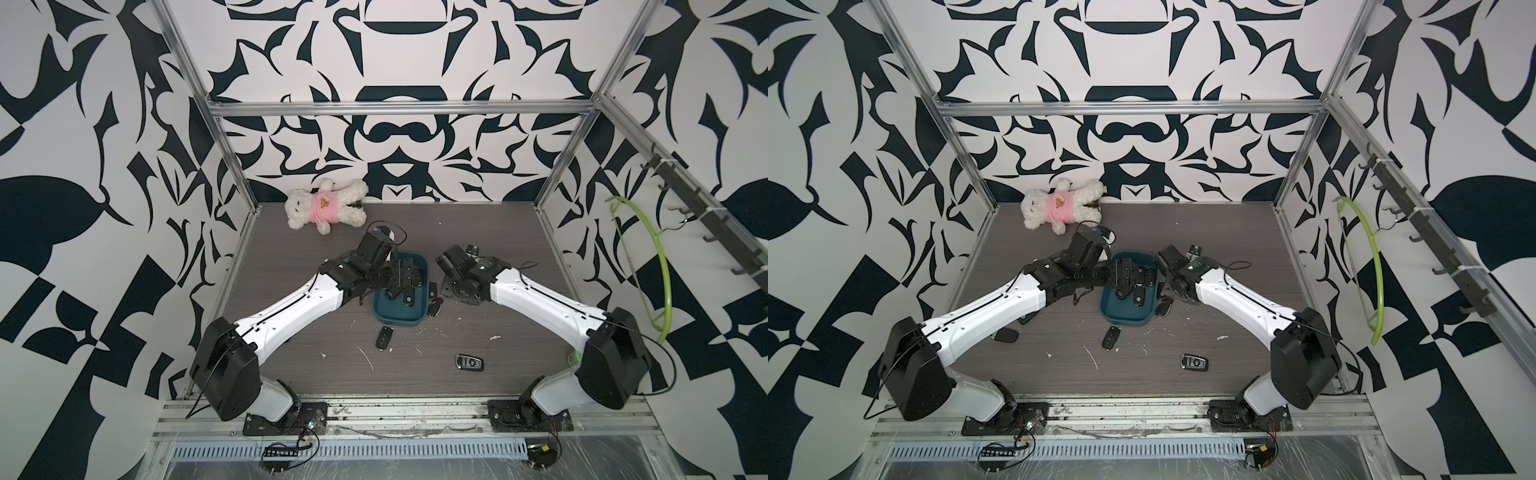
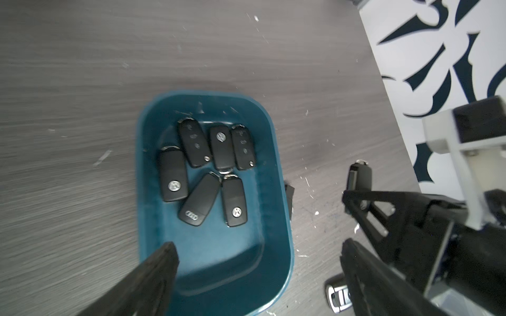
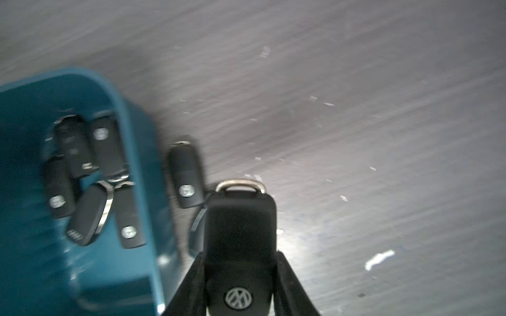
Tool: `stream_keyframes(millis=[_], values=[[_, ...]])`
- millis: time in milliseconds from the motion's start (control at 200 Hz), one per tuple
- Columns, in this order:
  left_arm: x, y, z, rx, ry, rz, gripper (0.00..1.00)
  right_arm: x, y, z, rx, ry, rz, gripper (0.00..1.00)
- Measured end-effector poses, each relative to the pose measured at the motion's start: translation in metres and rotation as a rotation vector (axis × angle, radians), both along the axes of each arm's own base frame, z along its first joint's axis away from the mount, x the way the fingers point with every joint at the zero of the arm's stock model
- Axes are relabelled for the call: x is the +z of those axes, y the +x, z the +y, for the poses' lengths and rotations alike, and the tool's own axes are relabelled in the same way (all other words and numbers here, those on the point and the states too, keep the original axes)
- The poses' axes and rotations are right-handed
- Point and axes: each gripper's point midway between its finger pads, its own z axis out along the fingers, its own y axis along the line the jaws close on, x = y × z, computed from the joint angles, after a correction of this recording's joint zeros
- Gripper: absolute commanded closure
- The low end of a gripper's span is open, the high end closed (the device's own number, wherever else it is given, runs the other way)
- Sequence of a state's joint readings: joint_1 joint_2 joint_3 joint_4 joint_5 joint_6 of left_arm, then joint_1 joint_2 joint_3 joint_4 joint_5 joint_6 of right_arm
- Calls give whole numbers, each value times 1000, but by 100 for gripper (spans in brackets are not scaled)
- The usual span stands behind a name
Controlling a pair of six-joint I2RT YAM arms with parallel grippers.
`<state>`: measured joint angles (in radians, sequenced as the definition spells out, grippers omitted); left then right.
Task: Place the car key into the storage box
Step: Pick up the car key from the center of the board.
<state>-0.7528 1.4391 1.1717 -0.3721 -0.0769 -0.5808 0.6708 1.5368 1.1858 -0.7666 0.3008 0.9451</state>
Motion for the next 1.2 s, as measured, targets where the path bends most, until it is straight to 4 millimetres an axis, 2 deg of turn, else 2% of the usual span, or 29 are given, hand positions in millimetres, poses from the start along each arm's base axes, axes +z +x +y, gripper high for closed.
stream_keyframes(millis=[130, 310, 500, 645, 795, 1200], values=[[11, 1, 30, 86, 1, -41, 1, -5, 6, 30, 69, -17, 16, 66], [17, 0, 76, 204, -9, -69, 1, -17, 13, 67, 151, -53, 51, 66], [18, -7, 94, 249, -15, -77, 1, -32, 15, 87, 202, -89, 95, 66], [13, -12, 99, 260, -7, -71, 1, -47, 14, 92, 224, -129, 140, 66], [10, -15, 104, 269, 4, -68, 1, -61, 10, 88, 225, -171, 187, 66], [6, -18, 111, 287, 5, -63, 1, -70, 9, 85, 223, -215, 224, 66]])
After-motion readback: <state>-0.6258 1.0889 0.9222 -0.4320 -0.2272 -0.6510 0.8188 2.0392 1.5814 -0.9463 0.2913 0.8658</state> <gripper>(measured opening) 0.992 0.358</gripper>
